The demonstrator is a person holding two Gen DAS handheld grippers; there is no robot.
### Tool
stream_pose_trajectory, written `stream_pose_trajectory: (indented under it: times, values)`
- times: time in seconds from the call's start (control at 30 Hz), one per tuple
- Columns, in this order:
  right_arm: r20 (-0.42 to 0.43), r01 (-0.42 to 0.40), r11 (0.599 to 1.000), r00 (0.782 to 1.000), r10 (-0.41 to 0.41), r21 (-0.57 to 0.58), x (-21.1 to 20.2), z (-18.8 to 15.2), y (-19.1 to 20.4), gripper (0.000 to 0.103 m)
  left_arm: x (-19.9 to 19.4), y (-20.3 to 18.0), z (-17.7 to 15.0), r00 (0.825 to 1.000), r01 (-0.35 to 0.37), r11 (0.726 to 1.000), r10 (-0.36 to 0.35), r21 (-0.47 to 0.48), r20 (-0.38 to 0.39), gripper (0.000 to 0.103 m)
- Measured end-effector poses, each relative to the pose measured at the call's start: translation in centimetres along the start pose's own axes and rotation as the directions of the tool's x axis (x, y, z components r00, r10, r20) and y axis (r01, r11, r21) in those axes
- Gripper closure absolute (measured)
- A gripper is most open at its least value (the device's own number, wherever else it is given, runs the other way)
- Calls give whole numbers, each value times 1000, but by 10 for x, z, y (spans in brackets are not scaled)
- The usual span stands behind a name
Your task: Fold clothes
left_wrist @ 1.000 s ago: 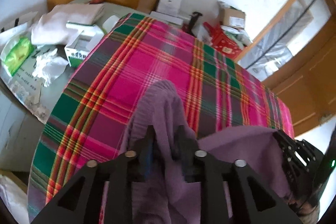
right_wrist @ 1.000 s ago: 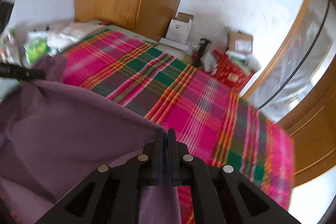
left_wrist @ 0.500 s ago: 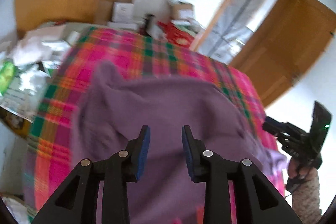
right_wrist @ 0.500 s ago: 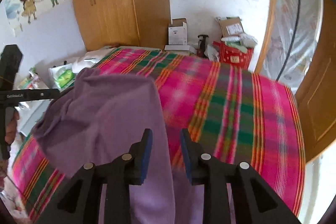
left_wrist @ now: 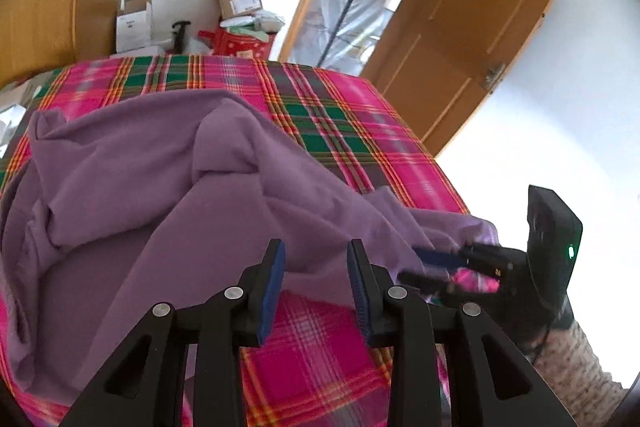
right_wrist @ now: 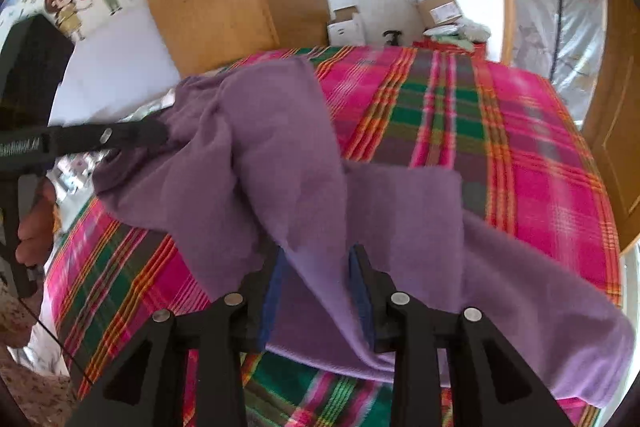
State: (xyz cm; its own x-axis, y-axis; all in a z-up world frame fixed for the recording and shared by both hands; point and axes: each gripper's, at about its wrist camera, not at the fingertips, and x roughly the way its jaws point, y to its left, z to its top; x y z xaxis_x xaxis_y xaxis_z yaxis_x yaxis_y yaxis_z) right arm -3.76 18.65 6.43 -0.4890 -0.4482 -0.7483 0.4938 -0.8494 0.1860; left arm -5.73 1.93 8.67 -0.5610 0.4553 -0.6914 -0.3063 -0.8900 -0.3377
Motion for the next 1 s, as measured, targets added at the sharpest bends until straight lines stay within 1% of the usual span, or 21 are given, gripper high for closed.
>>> stream_pose_trajectory:
  times: [0.07,0.1,0.13,0.17,0.23,0.33,0.47,0.57,0.73,0.87,1.0]
  values:
    - [-8,8,1000,1000,-8,-20,5,-1,4,70,10,-4,0,1000,1,1000,-1,6,-17,70]
    - [-13,12,999,1000,-12,-30,7,-2,5,73,15,-5,1,1000,0,1000,0,13,-31,70]
    - [-17,16,999,1000,-16,-40,10,-2,7,89,21,-6,1,999,-4,1000,4,15,-43,70]
    - [-14,21,998,1000,-22,-51,10,-2,8,97,26,-5,2,999,-3,1000,4,11,-53,70]
    - [3,39,997,999,-39,-72,7,0,9,97,32,-2,0,998,1,1000,-1,-3,-66,70]
    - [57,68,995,996,-64,-74,-6,6,7,98,36,3,-1,997,-2,1000,0,-16,-74,70]
    - [114,109,991,988,-101,-71,-16,26,-4,98,45,8,-5,996,6,1000,-9,-27,-93,70]
    - [137,165,984,979,-154,-73,-17,41,-12,98,48,10,-7,995,9,999,-13,-34,-104,70]
    - [169,258,965,954,-247,-47,-13,73,-38,98,53,10,-10,993,15,999,-18,-28,-120,70]
    - [167,310,951,938,-303,-14,-4,94,-63,98,56,14,-11,991,25,999,-30,-41,-127,70]
    - [127,336,942,934,-335,10,17,106,-84,98,61,16,-12,990,36,998,-43,-54,-133,69]
